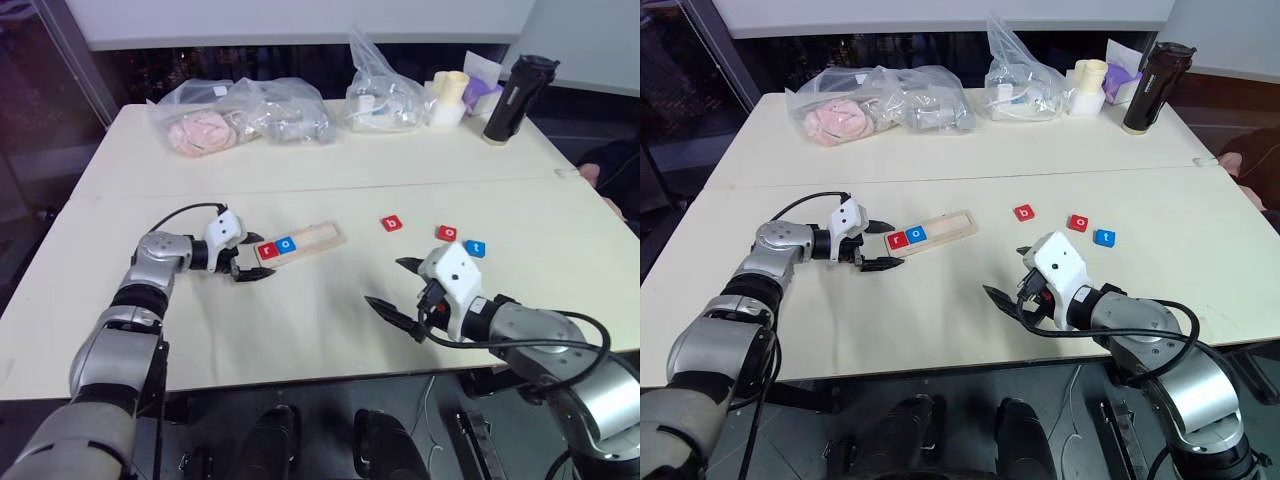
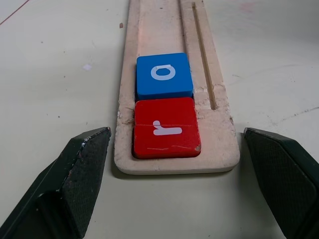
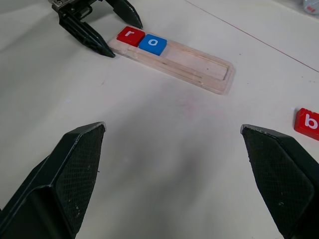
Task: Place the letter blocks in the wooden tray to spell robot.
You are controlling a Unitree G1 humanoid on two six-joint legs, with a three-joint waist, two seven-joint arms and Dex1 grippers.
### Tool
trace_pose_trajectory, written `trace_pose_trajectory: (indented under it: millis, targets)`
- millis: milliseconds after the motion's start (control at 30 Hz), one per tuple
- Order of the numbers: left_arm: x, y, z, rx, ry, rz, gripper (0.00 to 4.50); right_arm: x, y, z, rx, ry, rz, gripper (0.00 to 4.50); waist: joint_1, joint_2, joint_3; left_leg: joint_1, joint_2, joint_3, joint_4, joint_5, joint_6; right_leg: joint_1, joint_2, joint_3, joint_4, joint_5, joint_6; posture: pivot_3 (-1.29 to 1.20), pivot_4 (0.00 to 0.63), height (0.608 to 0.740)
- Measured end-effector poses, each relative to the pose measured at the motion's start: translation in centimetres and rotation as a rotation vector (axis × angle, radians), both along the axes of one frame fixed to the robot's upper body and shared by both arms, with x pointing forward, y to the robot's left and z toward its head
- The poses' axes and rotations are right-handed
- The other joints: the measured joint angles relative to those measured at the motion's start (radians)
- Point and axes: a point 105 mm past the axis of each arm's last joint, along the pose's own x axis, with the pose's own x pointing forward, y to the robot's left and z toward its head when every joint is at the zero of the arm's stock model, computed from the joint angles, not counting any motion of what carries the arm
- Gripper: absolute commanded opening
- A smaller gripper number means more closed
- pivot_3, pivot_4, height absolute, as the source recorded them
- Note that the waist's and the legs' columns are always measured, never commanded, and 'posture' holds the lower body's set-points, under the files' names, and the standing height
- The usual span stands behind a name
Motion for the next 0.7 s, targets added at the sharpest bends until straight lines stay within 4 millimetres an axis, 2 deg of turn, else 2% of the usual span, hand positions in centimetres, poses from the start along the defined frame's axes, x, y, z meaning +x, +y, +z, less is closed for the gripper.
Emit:
trace_pose_trajectory:
  millis: [33,133,167,200,500,700]
  targets:
    - [0.0,0.0,0.0,-0.001,0.006,0.002,4.5,0.0,0.0,0.0,-0.001,0.0,0.001,4.49,0.0,0.0,0.0,0.0,0.0,0.0,0.0,-0.001,-0.001,0.0,0.0,0.0,0.0,0.0,0.0,0.0,0.15,0.738]
    - [0.0,-0.2,-0.1,-0.003,0.022,-0.004,3.74,0.0,0.1,-0.1,-0.007,0.003,0.005,4.5,0.003,0.0,0.0,0.0,0.0,0.0,0.0,-0.001,-0.002,0.0,0.0,0.0,0.0,0.0,0.0,0.0,0.15,0.738]
    - [-0.1,-0.4,-0.2,-0.005,0.027,-0.011,3.32,0.0,0.1,-0.2,-0.009,0.005,0.006,4.5,0.006,0.0,0.0,0.0,0.0,0.0,0.0,-0.001,-0.002,0.0,0.0,0.0,0.0,0.0,0.0,0.0,0.15,0.738]
    - [-0.1,-0.5,-0.2,-0.007,0.027,-0.011,3.14,0.0,0.1,-0.2,-0.009,0.006,0.007,4.5,0.009,0.0,0.0,0.0,0.0,0.0,0.0,-0.001,-0.002,0.0,0.0,0.0,0.0,0.0,0.0,0.0,0.15,0.738]
    - [-0.2,-0.6,-0.2,-0.007,0.031,-0.024,3.15,0.1,0.0,-0.1,-0.01,0.0,0.0,4.5,0.016,0.0,0.0,0.0,0.0,0.0,0.0,-0.001,-0.002,0.0,0.0,0.0,0.0,0.0,0.0,0.0,0.15,0.738]
    - [-1.3,-1.1,-0.4,-0.006,0.026,-0.099,3.15,0.1,0.0,-0.1,-0.013,0.001,-0.004,4.5,0.016,0.0,0.0,0.0,0.0,0.001,-0.001,-0.002,0.001,-0.001,-0.001,0.0,-0.001,0.001,-0.002,0.0,0.15,0.738]
